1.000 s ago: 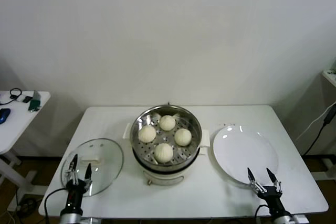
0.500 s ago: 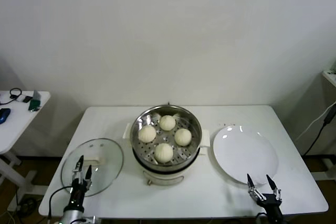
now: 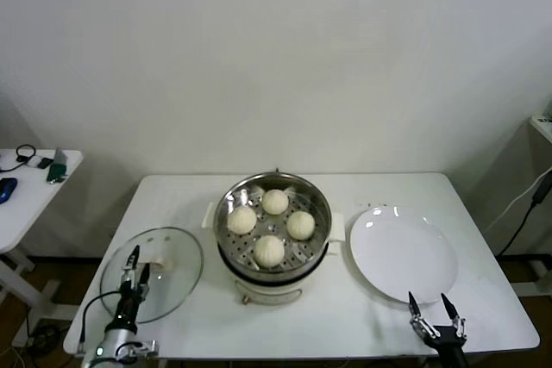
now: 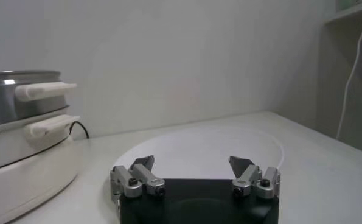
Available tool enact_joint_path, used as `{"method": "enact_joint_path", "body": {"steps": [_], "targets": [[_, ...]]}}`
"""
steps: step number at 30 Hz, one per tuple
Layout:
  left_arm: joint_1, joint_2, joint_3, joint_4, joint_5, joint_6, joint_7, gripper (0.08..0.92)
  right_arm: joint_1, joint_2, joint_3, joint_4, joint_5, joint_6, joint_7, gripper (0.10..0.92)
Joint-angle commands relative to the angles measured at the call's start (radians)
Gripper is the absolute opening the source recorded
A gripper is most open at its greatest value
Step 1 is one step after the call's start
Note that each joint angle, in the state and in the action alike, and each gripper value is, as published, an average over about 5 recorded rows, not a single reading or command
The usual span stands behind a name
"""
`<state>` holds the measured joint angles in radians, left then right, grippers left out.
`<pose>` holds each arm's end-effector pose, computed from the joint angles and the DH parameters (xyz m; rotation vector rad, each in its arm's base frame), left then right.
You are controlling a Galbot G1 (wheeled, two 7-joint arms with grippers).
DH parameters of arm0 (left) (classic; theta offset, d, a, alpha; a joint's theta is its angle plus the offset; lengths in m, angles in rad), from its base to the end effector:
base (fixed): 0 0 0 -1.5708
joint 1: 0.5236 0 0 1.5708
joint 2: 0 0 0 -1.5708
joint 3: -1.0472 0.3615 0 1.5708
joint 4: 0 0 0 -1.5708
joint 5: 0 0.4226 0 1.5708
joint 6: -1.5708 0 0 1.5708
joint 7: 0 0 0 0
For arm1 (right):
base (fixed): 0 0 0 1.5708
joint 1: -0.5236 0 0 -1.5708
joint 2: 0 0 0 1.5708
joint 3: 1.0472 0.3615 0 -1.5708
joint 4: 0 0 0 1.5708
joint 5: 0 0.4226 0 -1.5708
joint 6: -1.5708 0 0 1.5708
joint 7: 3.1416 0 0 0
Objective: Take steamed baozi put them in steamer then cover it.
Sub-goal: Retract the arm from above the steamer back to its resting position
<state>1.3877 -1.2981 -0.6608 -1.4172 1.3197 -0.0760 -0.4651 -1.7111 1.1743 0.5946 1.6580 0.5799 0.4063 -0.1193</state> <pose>0.2580 0.1698 -0.5105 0.1062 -2.1348 -2.2304 0.1533 -0.1529 -0.4856 0.0124 -2.9954 -0.2289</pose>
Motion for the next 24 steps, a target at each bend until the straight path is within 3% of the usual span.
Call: {"method": "enact_joint_path", "body": {"steps": [1, 8, 24], "targets": [[-0.034, 0.025, 0.002, 0.020, 0.004, -0.001, 0.020, 0.823, -0.010, 0.010, 0.000, -0.003, -0.010, 0.012, -0.002, 0.823], [-0.032, 0.025, 0.004, 0.028, 0.001, -0.004, 0.043, 0.782, -0.011, 0.022, -0.005, -0.005, -0.021, 0.021, -0.004, 0.823], [-0.030, 0.014, 0.007, 0.029, 0.000, 0.000, 0.046, 0.323, -0.015, 0.023, -0.005, 0.004, -0.026, 0.033, -0.015, 0.823]]}}
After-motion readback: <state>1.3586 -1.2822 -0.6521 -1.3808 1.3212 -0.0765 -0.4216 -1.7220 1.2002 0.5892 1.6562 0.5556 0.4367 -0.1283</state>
